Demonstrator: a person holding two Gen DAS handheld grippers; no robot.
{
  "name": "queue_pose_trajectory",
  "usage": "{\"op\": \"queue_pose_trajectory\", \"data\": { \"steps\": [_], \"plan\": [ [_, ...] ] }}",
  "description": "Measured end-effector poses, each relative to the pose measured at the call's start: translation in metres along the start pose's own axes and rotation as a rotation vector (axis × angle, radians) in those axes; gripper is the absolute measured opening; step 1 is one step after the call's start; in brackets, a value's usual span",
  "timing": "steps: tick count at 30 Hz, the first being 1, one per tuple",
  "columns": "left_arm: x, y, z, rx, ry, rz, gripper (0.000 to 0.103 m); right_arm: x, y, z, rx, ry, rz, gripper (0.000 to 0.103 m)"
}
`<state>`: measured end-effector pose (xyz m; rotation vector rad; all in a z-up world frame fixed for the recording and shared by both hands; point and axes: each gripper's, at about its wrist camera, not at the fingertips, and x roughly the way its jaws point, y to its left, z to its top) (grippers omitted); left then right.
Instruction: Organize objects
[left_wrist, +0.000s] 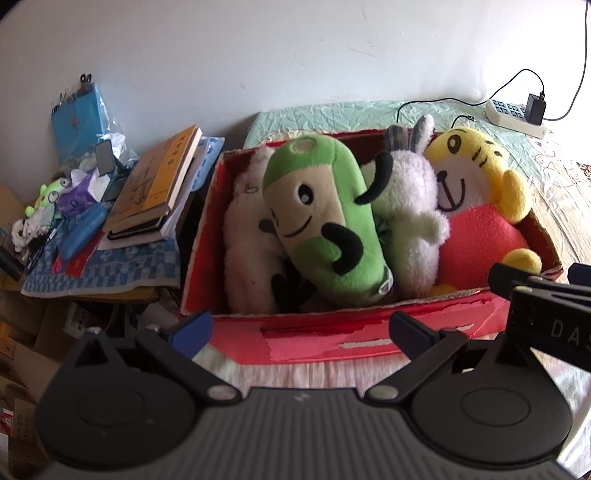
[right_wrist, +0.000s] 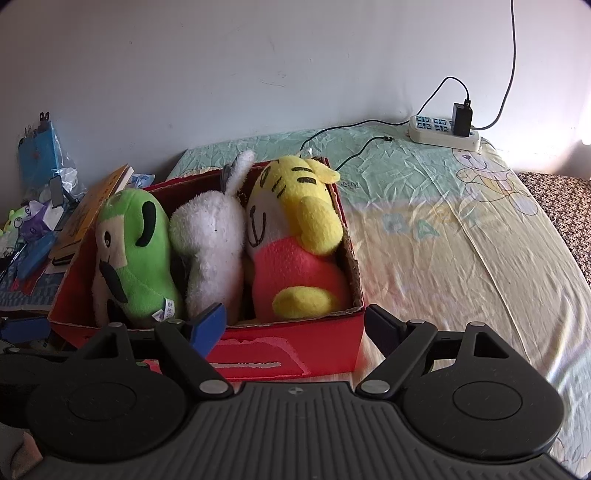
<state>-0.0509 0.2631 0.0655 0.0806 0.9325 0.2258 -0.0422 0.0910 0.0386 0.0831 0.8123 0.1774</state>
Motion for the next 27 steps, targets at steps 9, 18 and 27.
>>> {"op": "queue_pose_trajectory", "data": {
  "steps": [9,18,27],
  "plan": [
    [-0.003,0.002,0.013,0.009,-0.029,0.020,0.101,-0.004,0.002,0.013,-0.021,-0.035,-0.006,0.084],
    [-0.005,0.011,0.041,0.006,-0.078,0.061,0.101,-0.006,0.008,0.041,-0.027,-0.091,-0.017,0.084],
    [0.005,0.016,0.048,-0.008,-0.065,0.063,0.101,0.003,0.015,0.045,-0.016,-0.083,0.000,0.084]
  ]
}}
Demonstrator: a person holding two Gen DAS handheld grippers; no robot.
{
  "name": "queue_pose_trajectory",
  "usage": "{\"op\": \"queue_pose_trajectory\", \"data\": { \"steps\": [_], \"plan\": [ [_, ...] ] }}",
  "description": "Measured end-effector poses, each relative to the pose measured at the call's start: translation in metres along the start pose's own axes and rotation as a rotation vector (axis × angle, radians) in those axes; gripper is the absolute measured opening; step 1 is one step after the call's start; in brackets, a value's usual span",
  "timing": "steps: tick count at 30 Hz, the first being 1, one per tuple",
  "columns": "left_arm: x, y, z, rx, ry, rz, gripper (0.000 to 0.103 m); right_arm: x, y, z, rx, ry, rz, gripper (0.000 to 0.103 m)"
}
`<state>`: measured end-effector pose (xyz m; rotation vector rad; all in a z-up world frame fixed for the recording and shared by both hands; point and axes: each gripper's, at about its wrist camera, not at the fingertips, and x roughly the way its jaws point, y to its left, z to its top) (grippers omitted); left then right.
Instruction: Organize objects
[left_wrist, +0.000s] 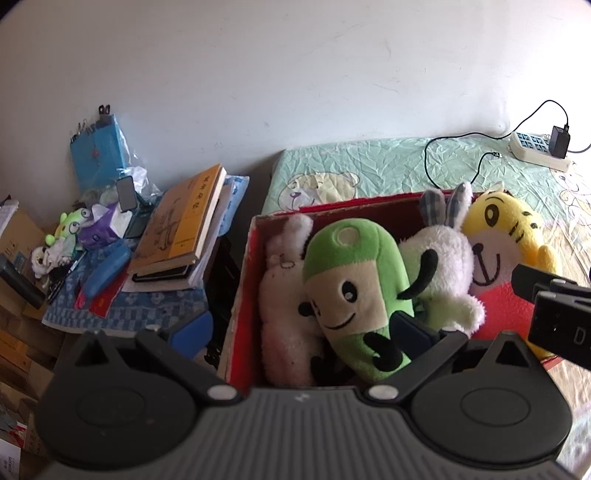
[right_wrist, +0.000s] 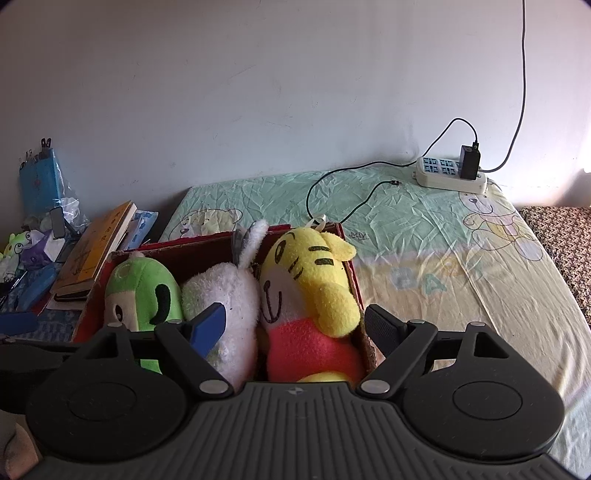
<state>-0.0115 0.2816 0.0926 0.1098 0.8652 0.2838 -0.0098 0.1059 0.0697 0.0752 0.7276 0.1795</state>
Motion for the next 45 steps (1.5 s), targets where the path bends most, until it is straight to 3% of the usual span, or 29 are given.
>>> {"op": "queue_pose_trajectory", "data": {
  "steps": [20,45],
  "plan": [
    [0.025,-0.005,0.003,-0.009,0.014,-0.056,0.101,0.028,0.002,0.004,-0.024,0.032,-0.022,0.084],
    [0.023,-0.012,0.002,0.000,0.012,-0.060,0.101,0.026,-0.001,0.001,0.007,0.039,-0.024,0.084]
  ]
}}
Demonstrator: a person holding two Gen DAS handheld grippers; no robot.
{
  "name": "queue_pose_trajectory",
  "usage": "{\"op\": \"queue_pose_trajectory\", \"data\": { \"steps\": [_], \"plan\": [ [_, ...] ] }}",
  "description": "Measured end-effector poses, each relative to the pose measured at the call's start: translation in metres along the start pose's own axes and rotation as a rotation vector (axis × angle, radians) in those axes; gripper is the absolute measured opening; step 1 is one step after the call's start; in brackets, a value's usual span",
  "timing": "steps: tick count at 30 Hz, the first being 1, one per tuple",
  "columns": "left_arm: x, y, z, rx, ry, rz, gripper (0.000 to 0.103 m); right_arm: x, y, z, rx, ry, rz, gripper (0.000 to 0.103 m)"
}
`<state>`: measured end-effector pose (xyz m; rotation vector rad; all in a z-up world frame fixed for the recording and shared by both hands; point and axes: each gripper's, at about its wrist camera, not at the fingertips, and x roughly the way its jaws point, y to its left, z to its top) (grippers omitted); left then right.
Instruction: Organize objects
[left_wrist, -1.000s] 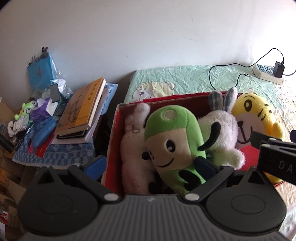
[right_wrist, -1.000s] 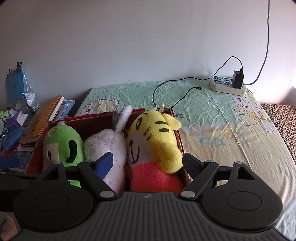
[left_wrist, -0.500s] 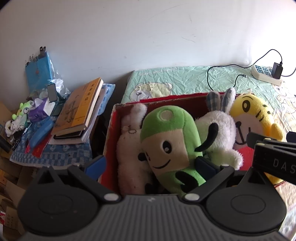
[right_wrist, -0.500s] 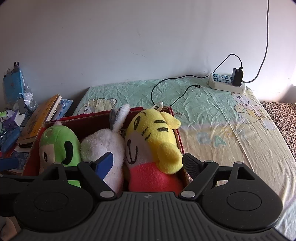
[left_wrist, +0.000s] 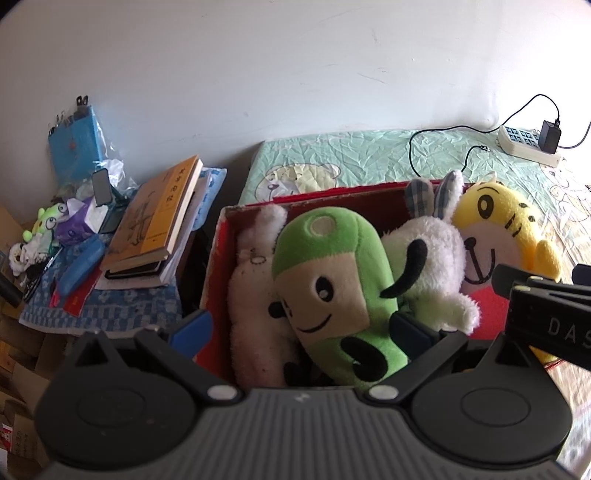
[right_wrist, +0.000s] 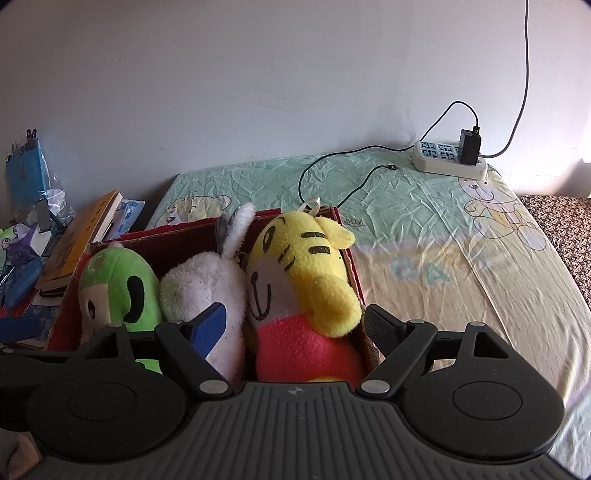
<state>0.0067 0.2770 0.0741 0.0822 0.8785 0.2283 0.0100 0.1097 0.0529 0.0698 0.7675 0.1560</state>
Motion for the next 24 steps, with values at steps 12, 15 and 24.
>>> {"op": "queue_pose_trajectory", "data": {
  "steps": [12,15,24],
  "plan": [
    [0.0025,-0.0046,0.0013,0.009,0.001,0.000,0.101,0.0006,-0.0010,-0.0007,0.008,-0.004,0.004,0.084],
    [0.0014,-0.0076,0.0007,0.010,-0.002,0.006,0.101,0.0003,-0.0008,-0.0009,0.005,-0.005,0.010,0.084],
    [-0.0006,-0.0008,-0.0016,-0.025,0.008,0.030,0.101,0.0039,0.0041,0.0002,-0.022,0.001,0.042,0.084]
  ]
}}
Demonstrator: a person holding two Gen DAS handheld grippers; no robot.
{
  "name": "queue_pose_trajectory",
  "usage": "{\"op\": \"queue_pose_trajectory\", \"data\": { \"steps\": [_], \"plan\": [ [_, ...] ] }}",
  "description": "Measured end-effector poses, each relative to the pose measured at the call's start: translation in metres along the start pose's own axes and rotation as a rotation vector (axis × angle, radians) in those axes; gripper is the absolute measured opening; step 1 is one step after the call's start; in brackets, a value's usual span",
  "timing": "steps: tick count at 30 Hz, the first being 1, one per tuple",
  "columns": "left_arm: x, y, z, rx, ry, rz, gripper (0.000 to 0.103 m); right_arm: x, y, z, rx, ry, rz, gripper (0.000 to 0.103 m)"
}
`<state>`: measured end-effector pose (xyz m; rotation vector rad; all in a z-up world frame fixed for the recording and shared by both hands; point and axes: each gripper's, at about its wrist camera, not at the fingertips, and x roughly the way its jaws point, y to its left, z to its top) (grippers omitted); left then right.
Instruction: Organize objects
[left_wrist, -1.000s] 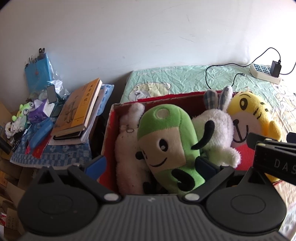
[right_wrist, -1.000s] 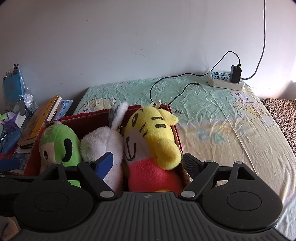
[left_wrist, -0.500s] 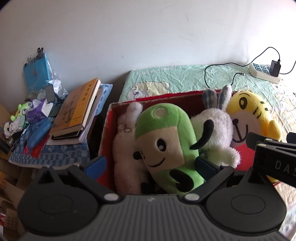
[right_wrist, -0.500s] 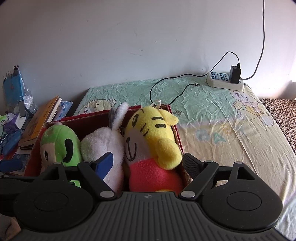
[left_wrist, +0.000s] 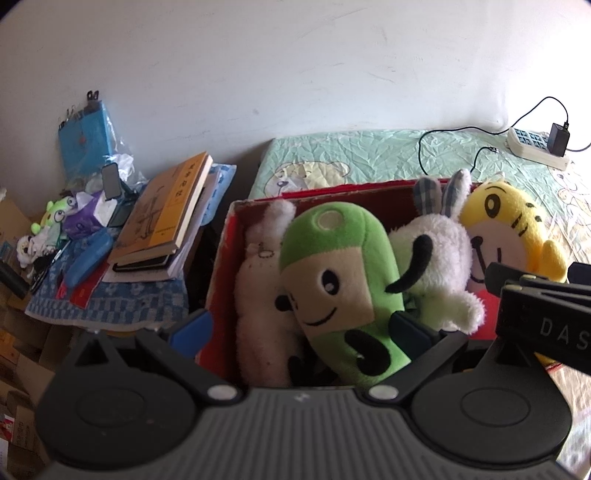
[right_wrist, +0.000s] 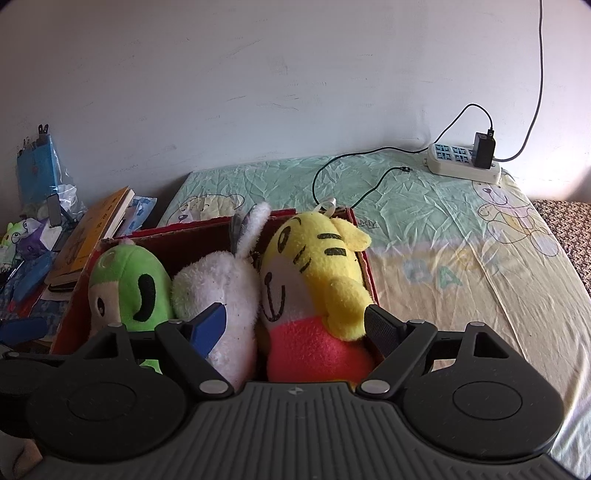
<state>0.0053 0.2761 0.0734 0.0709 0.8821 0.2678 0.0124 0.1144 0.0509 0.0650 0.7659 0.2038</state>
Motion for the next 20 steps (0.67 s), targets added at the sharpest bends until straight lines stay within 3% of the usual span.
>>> {"op": "queue_pose_trajectory", "data": {
  "steps": [20],
  "plan": [
    [0.001,-0.010,-0.001,0.031,-0.021,0.010,0.101,0.005,-0.007,-0.001,0.023,0.010,0.004,0.084]
  ]
}}
